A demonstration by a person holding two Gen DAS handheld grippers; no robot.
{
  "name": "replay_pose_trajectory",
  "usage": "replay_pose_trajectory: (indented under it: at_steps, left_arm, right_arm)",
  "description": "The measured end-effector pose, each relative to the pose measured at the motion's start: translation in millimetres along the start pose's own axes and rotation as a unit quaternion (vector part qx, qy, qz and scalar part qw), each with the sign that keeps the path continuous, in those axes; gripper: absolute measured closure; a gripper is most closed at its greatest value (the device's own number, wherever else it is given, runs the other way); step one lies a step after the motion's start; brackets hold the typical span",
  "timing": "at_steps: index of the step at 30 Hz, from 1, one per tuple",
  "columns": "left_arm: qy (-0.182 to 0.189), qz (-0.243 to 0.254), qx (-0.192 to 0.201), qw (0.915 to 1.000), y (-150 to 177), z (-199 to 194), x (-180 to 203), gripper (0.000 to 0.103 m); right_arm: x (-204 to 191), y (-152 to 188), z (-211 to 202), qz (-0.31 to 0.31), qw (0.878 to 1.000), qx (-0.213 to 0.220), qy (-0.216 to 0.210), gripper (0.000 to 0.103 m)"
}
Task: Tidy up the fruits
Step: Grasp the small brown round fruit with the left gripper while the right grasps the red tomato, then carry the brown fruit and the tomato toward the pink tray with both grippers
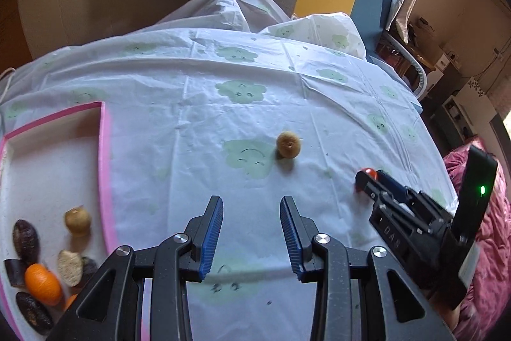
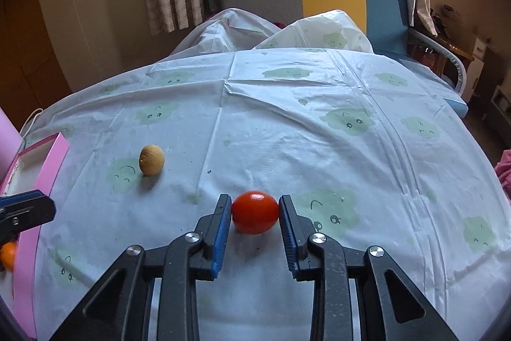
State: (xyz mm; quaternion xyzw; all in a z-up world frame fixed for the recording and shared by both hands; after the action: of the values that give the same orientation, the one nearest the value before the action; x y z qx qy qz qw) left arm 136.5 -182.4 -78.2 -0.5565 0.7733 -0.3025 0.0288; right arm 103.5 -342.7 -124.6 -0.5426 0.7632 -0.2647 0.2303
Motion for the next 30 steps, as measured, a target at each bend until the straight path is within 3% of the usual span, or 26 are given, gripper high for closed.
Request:
replay_pose_trajectory:
  at_steps: [7,22,24,25,30]
  left_arm:
    - [0.019,-0.005,-0.005,0.9998,-21.5,22.4,15.8,0.066]
    - [0.009,-0.003,-0.035,0.9994,-45.2,86.0,30.3,0.066]
    - [0.01,-0.004,-0.033,0.9994,-44.6,89.8,29.1,0.069]
    - [0.009,0.001,-0.028,0.9996,-44.1,88.6,29.0,0.077]
    - [0.005,0.011,-0.027,0.9996,-34.4,79.5,25.5,0.077]
  right_arm:
    - [3.6,1.2,0.8,0.013,1.0,0.001,-0.017,0.072]
    - [6.4,2.5,7.3,0.023,0.999,-0.01,-0.033,0.071]
    - [5.9,2.9,7.7,0.023,0.999,-0.011,-0.031,0.071]
    - [5.7,2.9,7.7,0.022,0.999,-0.011,-0.031,0.071]
    - [5.0,3.0,8.2,0.02,0.999,-0.014,-0.031,0.071]
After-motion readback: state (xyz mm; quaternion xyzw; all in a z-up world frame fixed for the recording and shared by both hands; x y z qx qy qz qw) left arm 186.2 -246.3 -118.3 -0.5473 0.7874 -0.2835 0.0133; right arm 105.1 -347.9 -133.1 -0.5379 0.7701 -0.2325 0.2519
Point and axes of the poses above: each gripper's, at about its wrist camera, not at the fingertips, and z roughly the way its jaws point, x to its right, y to its underside, the point moved 4 cm from there along z, roughly the way its jaws point, and after that the axes turned 5 degrees about y, right-handed, at the moved point
